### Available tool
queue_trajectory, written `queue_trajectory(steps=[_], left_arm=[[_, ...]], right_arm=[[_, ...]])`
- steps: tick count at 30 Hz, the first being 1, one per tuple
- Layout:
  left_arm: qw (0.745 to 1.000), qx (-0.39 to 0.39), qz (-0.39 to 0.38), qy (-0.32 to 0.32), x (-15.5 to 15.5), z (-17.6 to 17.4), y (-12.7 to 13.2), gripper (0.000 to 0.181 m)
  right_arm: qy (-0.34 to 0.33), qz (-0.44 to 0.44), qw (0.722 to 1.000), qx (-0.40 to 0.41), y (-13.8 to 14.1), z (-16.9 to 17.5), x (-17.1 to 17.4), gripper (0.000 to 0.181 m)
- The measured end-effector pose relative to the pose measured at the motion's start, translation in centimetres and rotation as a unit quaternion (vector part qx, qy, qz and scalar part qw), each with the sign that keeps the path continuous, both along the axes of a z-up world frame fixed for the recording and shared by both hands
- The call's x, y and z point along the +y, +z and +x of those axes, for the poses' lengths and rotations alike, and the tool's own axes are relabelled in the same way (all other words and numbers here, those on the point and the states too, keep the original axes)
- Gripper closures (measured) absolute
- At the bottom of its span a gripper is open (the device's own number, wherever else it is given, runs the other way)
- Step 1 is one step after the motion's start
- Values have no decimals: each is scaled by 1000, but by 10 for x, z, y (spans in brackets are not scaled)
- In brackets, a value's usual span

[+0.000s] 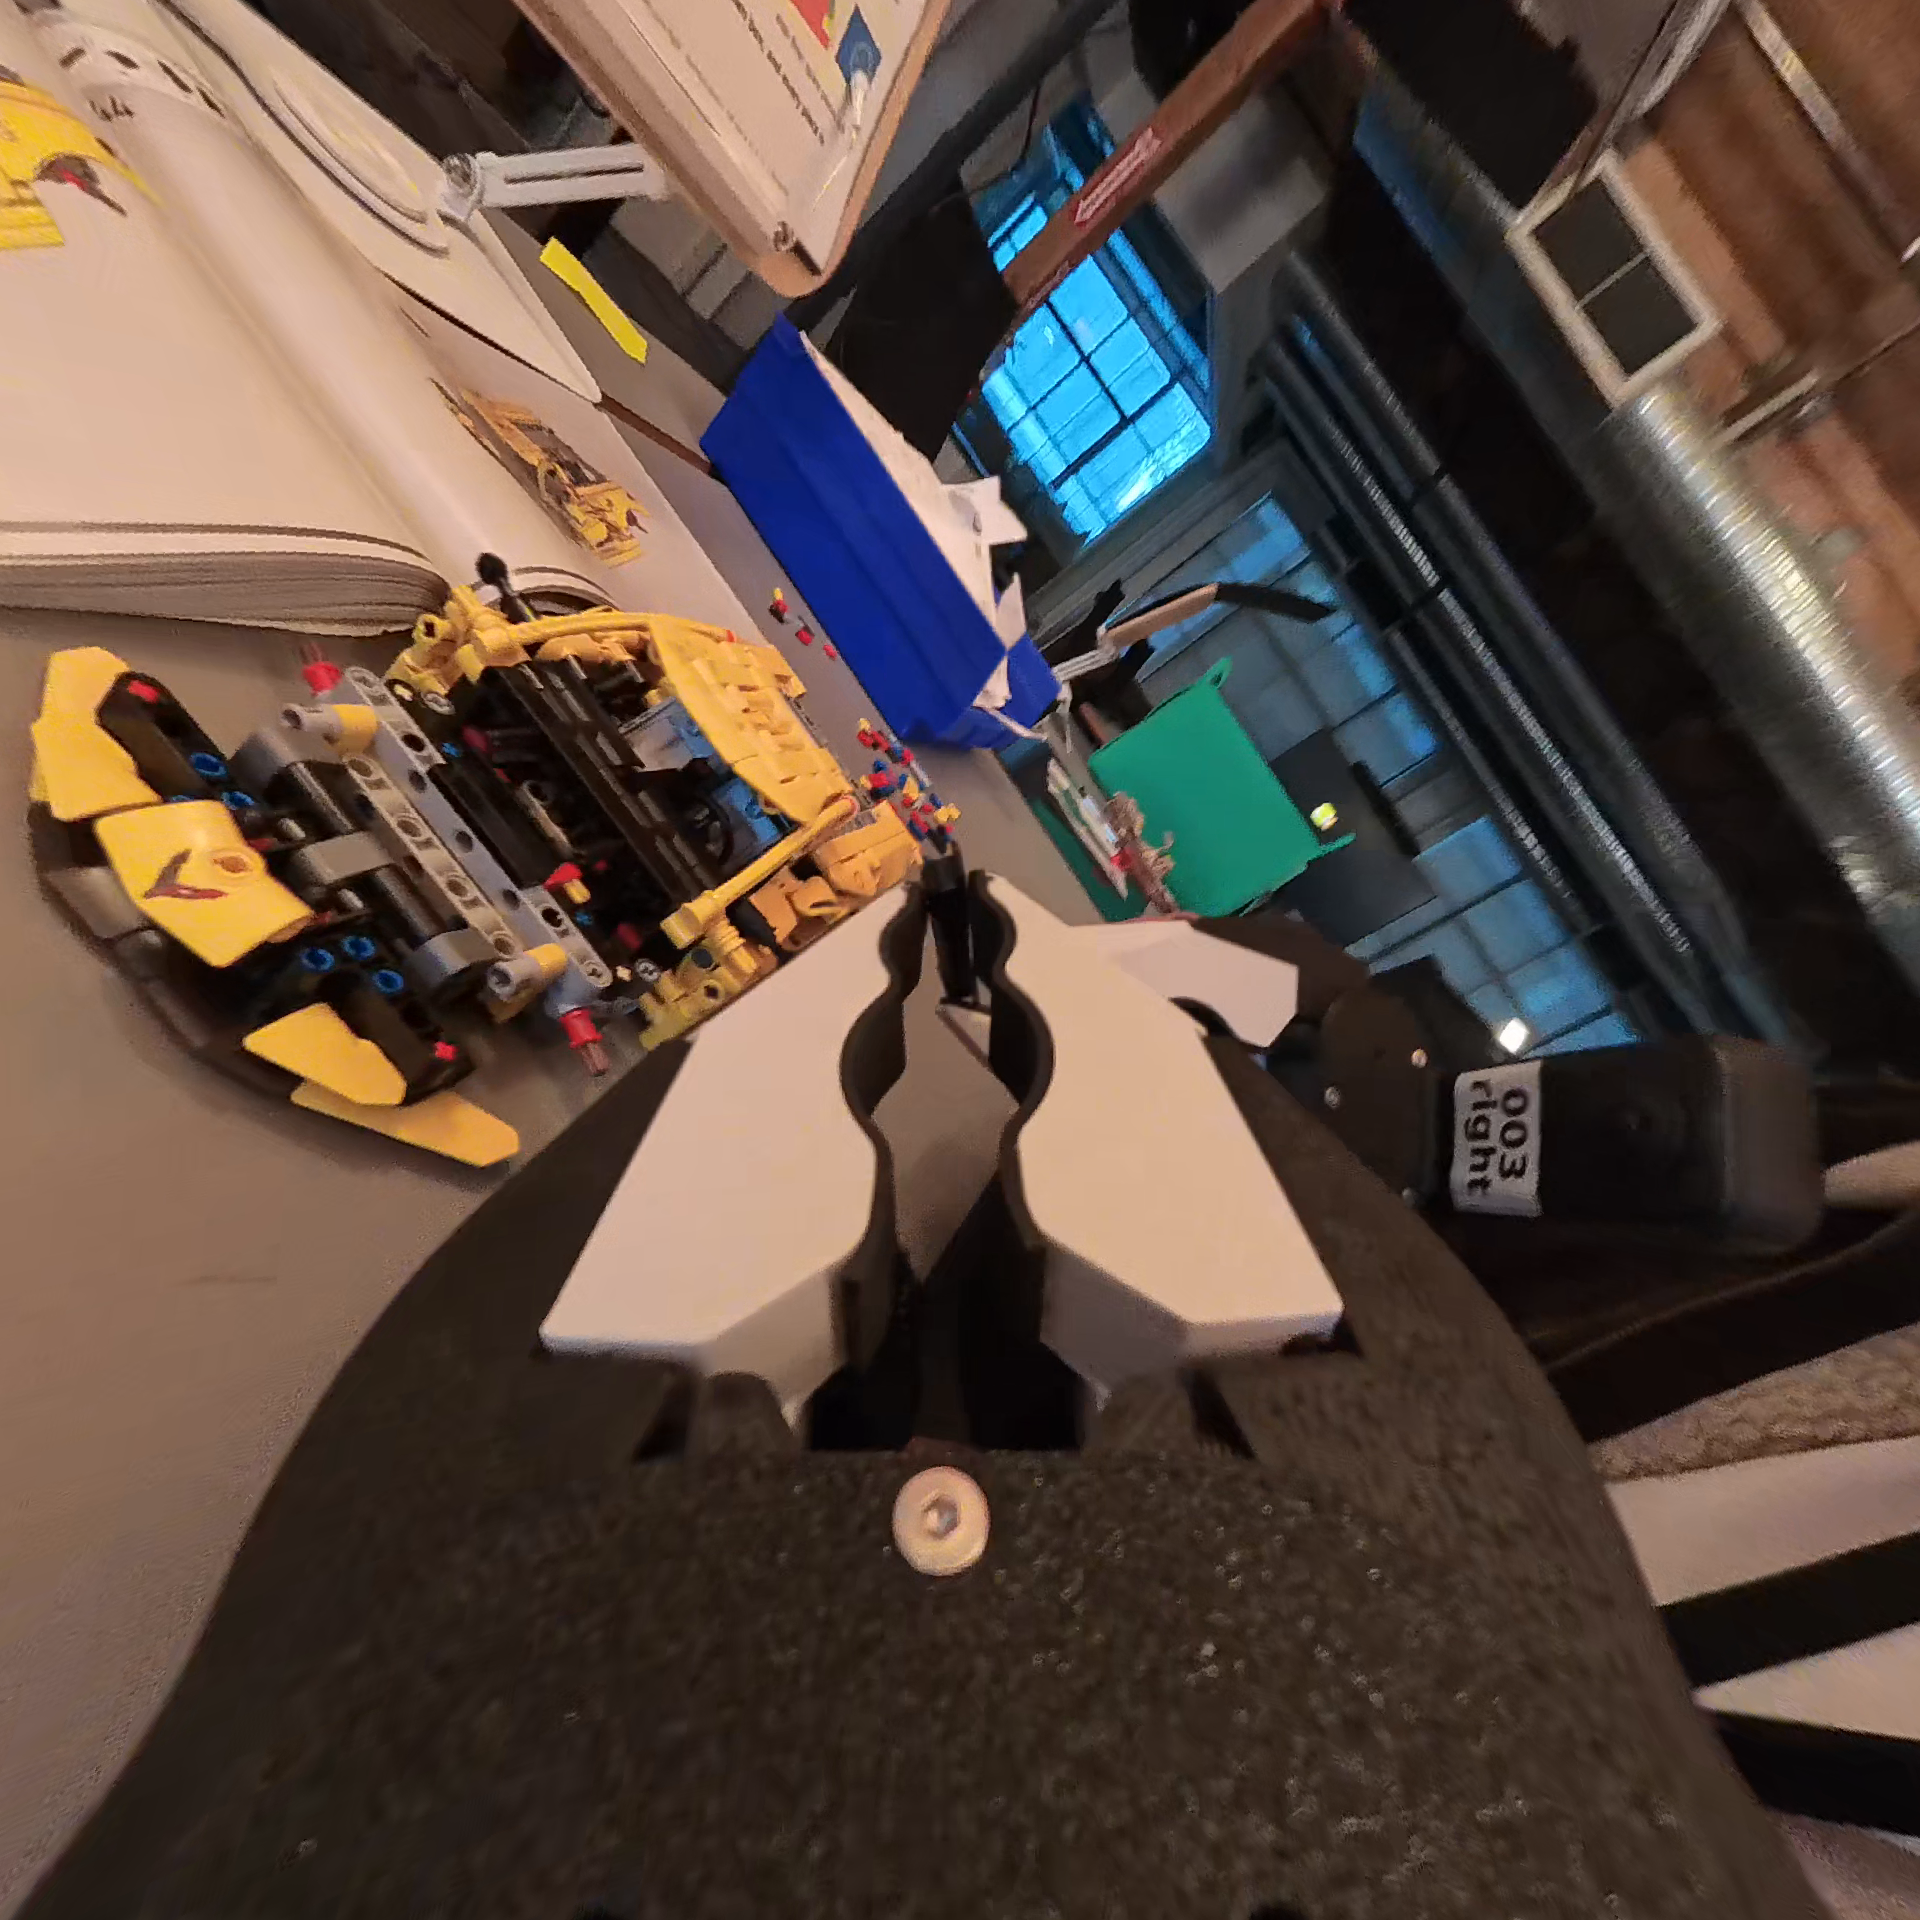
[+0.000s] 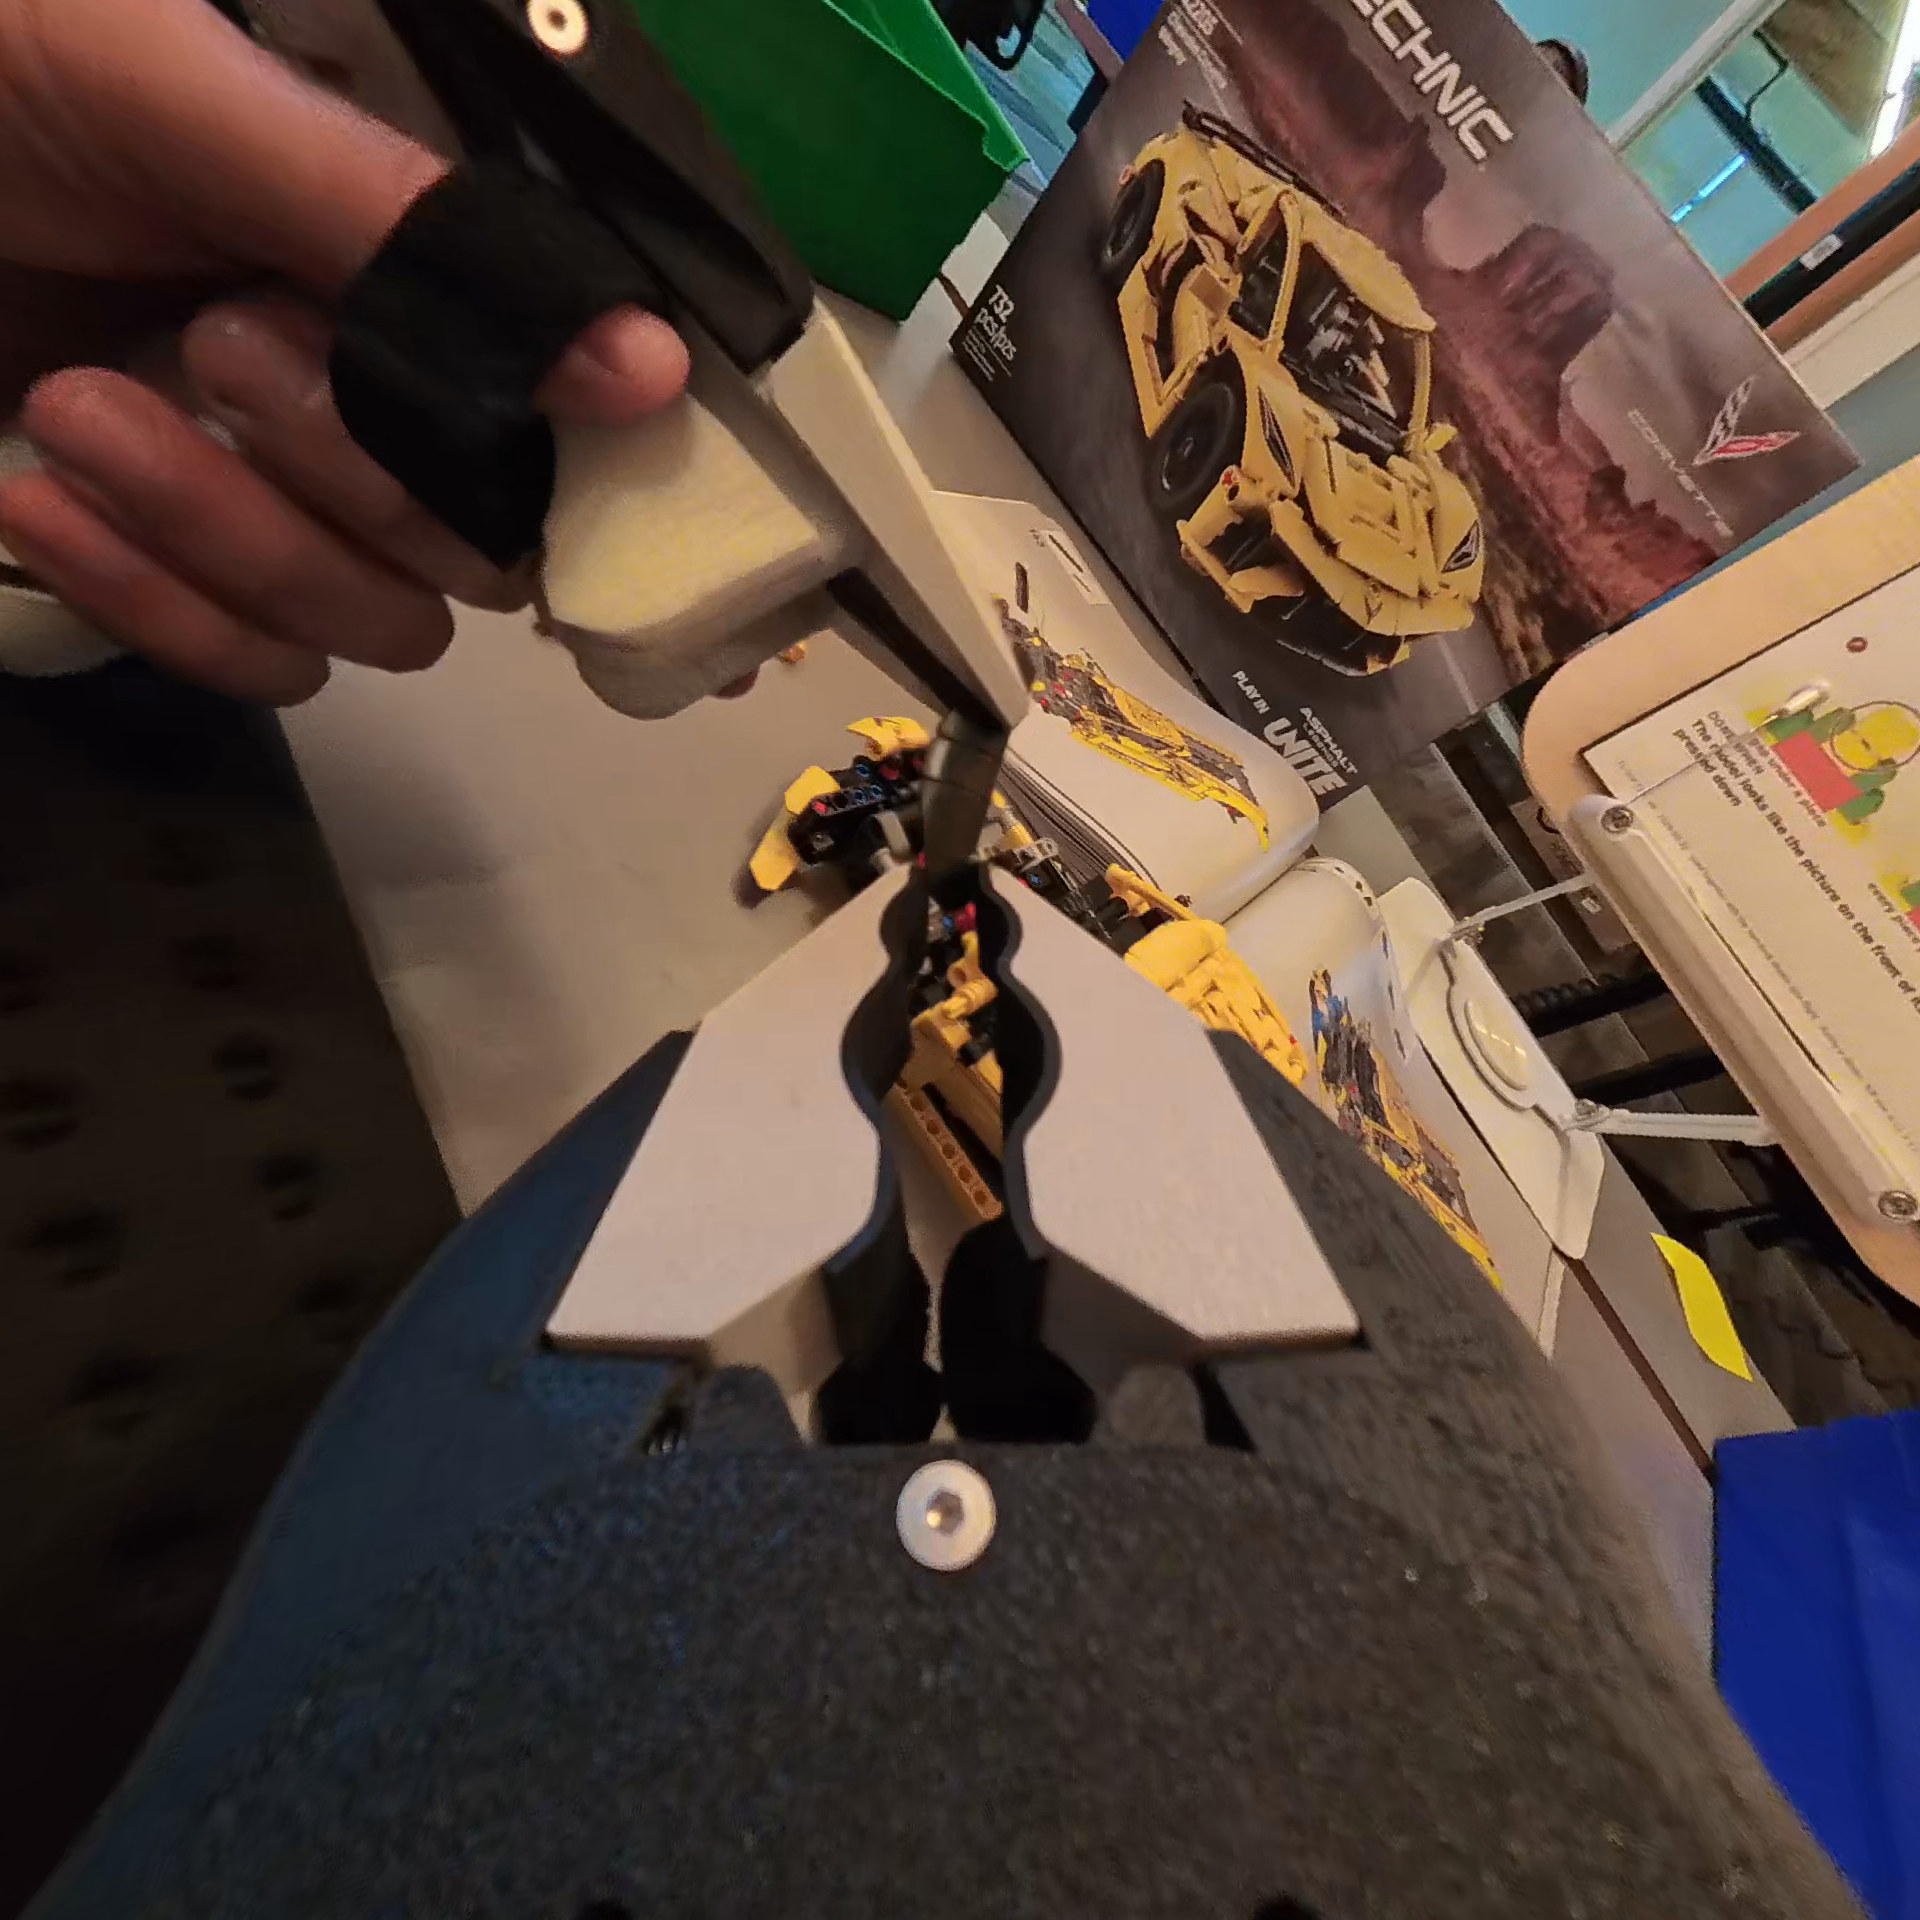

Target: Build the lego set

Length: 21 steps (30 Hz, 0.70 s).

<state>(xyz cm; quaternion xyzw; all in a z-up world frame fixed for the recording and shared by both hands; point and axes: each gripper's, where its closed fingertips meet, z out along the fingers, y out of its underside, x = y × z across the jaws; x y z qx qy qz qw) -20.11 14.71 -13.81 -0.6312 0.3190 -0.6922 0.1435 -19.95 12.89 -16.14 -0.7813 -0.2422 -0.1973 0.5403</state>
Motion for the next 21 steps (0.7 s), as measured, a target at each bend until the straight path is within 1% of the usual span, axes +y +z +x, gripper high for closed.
queue_trajectory(steps=[2, 5, 7, 9, 10, 12, 13, 14, 15, 16, 17, 19, 21], left_arm=[[1000, -7, -10, 9, 1, 2, -1, 174], [1000, -3, 8, 12, 2, 5, -3, 174], [1000, 4, 26, -6, 2, 6, -4, 174], [998, 30, 39, -44, 6, 7, -8, 174], [996, 43, 49, -60, 14, 8, -10, 175], [991, 74, 43, -106, 32, 11, -13, 175], [988, 91, 32, -119, 44, 14, -15, 175], [984, 102, 16, -146, 52, 17, -16, 175], [977, 119, -2, -178, 57, 19, -19, 175], [971, 140, -18, -192, 64, 24, -25, 175], [965, 154, -37, -209, 68, 28, -28, 175], [949, 186, -69, -244, 68, 35, -38, 175], [934, 221, -79, -271, 64, 41, -51, 174]], right_arm=[[-5, -5, 1000, 3, -2, 2, 0, 174], [-7, -9, 1000, 18, -5, 4, 1, 174], [-6, -7, 999, 52, -5, 4, 1, 173], [-3, -17, 991, 130, -7, 3, 1, 169], [13, -25, 983, 182, -5, 1, -1, 157], [56, -51, 956, 282, 7, 4, -9, 143], [80, -78, 942, 316, 10, 11, -13, 142], [98, -115, 928, 341, 8, 22, -18, 134], [108, -151, 916, 355, 4, 36, -21, 122], [111, -175, 913, 352, -1, 55, -21, 121], [112, -184, 916, 340, -5, 75, -19, 121], [105, -169, 922, 333, -5, 107, -12, 121], [105, -144, 930, 322, -4, 126, -5, 118]])
